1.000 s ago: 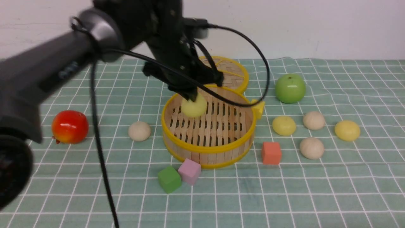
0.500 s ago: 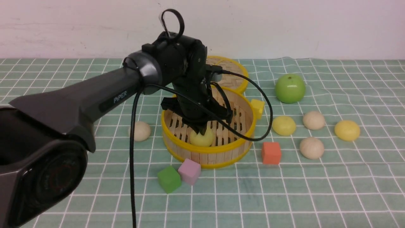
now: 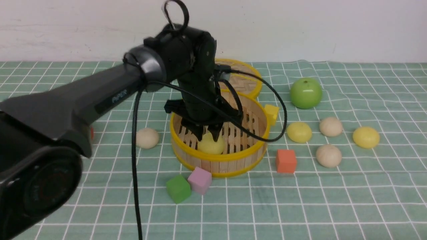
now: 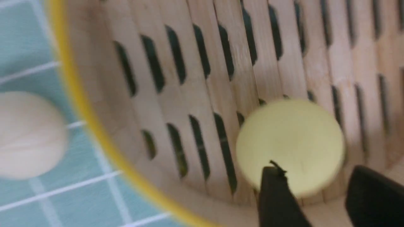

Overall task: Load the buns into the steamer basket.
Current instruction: Use the left arm to put the steamed stuffed bun into the steamer, then use the left arm to grab a steamed stuffed bun

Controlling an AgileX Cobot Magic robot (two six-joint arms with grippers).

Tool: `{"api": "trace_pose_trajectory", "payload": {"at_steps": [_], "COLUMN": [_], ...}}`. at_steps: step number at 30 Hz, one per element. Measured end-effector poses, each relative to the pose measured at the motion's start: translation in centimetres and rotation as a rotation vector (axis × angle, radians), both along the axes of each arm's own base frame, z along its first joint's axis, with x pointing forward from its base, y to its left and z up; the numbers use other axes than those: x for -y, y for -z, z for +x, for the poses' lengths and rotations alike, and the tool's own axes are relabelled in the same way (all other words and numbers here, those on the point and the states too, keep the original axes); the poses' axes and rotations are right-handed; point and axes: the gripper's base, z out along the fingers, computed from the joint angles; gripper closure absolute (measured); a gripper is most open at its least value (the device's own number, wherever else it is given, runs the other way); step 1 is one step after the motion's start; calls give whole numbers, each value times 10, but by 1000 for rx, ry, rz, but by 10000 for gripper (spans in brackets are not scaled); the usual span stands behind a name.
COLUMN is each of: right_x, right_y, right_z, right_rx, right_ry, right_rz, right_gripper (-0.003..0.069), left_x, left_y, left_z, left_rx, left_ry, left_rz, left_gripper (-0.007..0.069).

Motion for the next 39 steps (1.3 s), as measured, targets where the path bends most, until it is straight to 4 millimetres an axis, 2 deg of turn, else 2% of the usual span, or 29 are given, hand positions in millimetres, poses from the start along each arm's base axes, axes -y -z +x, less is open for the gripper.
{"api": "trace_pose_trajectory", "payload": {"at_steps": [2, 3, 5, 8, 9, 10, 11, 13, 18, 23, 30, 39], "right_x": [0, 0, 0, 0, 0, 0, 0, 0, 0, 0, 0, 0], "right_y": [0, 0, 0, 0, 0, 0, 0, 0, 0, 0, 0, 0], "right_z": [0, 0, 0, 0, 0, 0, 0, 0, 0, 0, 0, 0], "right_rx": [0, 0, 0, 0, 0, 0, 0, 0, 0, 0, 0, 0], "right_ry": [0, 0, 0, 0, 0, 0, 0, 0, 0, 0, 0, 0], "right_rz": [0, 0, 0, 0, 0, 0, 0, 0, 0, 0, 0, 0], "right_gripper": [420, 420, 420, 420, 420, 420, 420, 420, 419, 419, 419, 419], "left_x": [-12, -13, -41, -85, -98, -98, -115, -127, -129, -131, -127, -124], "left_y": [-20, -22, -47, -65, -65, -65, -60, -44, 1, 27, 44, 51], "left_z": [-2, -2, 0, 8, 11, 11, 15, 19, 32, 44, 51, 55], "left_rx": [42, 48, 103, 126, 118, 115, 86, 32, -20, -6, -9, -3], "left_ry": [-16, -18, -67, -163, -194, -194, -239, -272, -269, -269, -272, -275], "left_rz": [9, 11, 35, 52, 48, 46, 28, -5, 28, 75, 45, 15], "left_gripper": [265, 263, 257, 273, 284, 286, 306, 338, 396, 398, 397, 392]}}
